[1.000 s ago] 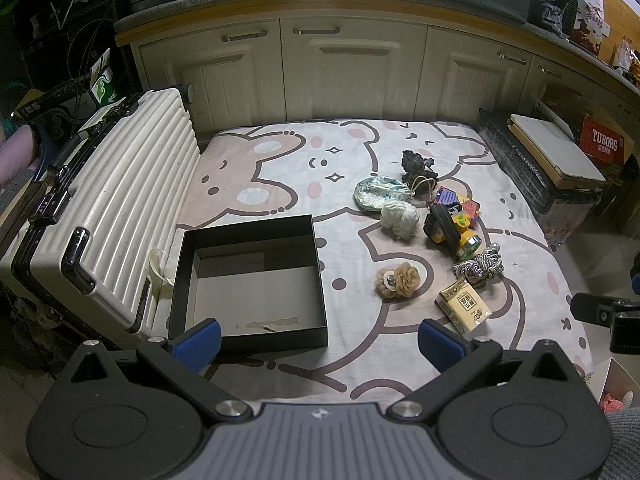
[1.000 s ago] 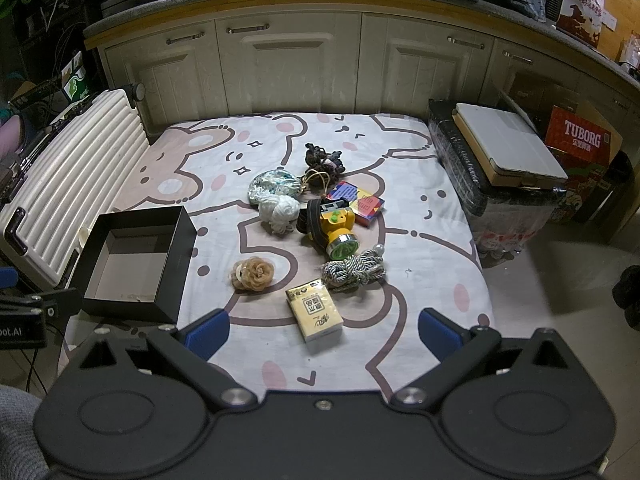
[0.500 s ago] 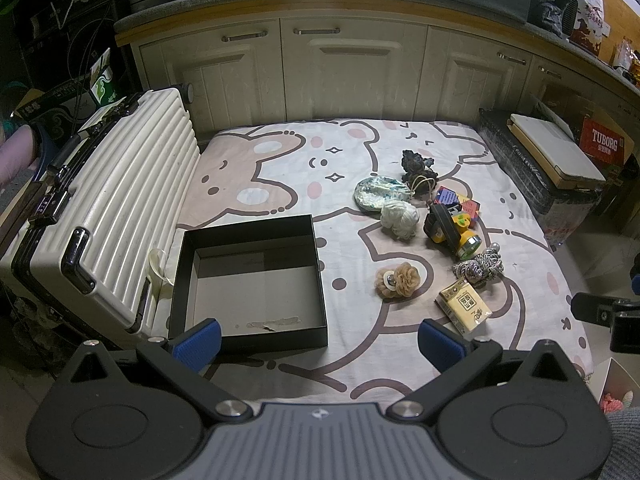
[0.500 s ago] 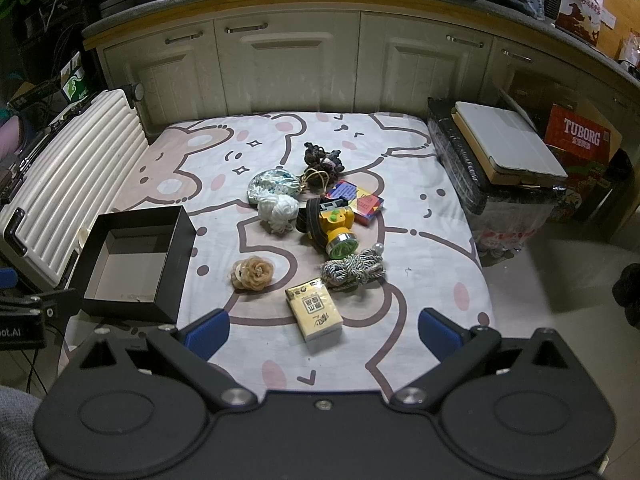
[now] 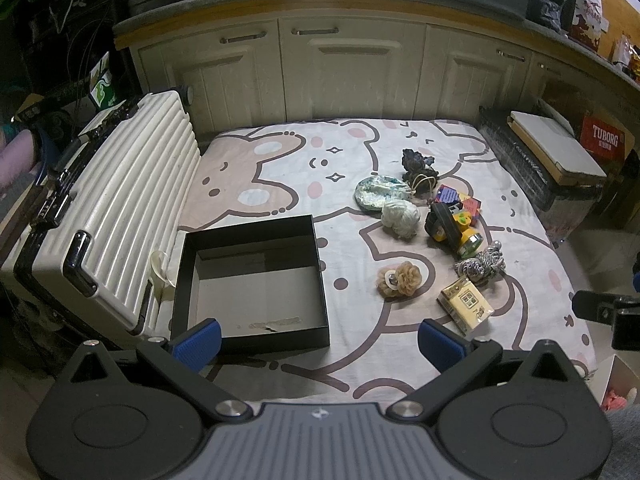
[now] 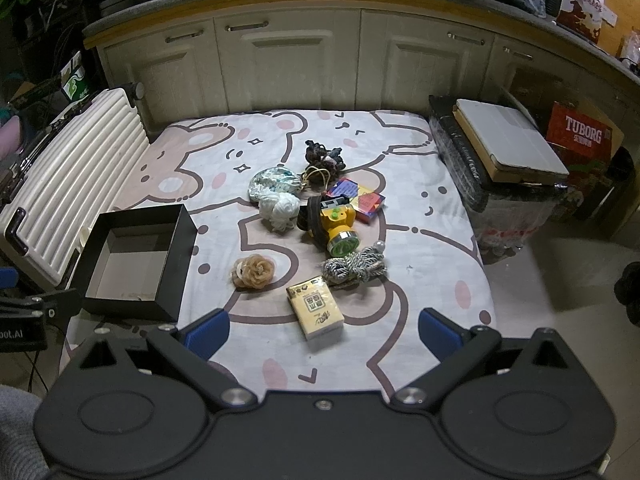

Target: Organize objects

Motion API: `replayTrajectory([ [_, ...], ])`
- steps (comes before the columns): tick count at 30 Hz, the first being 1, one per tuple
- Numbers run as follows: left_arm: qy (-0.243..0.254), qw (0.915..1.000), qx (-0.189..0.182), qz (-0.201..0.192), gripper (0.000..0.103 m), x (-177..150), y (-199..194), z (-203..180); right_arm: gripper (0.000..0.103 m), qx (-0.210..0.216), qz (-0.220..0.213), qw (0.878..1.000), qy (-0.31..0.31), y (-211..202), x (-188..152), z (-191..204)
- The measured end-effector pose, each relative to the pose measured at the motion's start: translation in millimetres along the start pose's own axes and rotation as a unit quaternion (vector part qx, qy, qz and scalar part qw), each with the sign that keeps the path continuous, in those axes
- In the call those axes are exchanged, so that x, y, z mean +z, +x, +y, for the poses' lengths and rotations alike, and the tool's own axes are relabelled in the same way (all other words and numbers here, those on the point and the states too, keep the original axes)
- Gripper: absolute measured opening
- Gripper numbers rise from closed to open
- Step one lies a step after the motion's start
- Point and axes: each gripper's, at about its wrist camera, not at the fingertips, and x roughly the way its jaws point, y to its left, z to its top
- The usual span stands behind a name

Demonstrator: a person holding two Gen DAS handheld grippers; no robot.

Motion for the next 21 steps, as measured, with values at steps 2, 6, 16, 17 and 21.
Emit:
replayTrajectory([
  [2, 0.003, 1.0000, 0.002, -0.002, 0.103, -1.9, 2.6, -6.8, 0.102, 0.002, -0.002, 1.000, 0.001, -2.0, 2.4, -2.9],
  [6, 0.007, 0.9999, -0.005, -0.010, 0.103, 1.7, -4.6, -6.6, 0.102, 0.012, -0.006, 1.000, 0.009, -4.9, 4.3, -9.3],
  [16, 0.038, 0.9960, -0.020, -0.078, 0.103, 32.8, -21.0, -16.8, 0.102, 0.001, -0.078, 0.997, 0.018, -16.1, 31.5, -28.7],
  [17, 0.038, 0.9953, -0.023, -0.086, 0.103, 37.9, -21.9, -17.6, 0.102, 0.000, -0.087, 0.996, 0.020, -16.9, 35.7, -31.7],
  [21, 0.045, 0.9898, -0.034, -0.131, 0.103, 60.2, -22.7, -24.0, 0.102, 0.002, -0.127, 0.992, 0.028, -16.9, 51.2, -42.0],
])
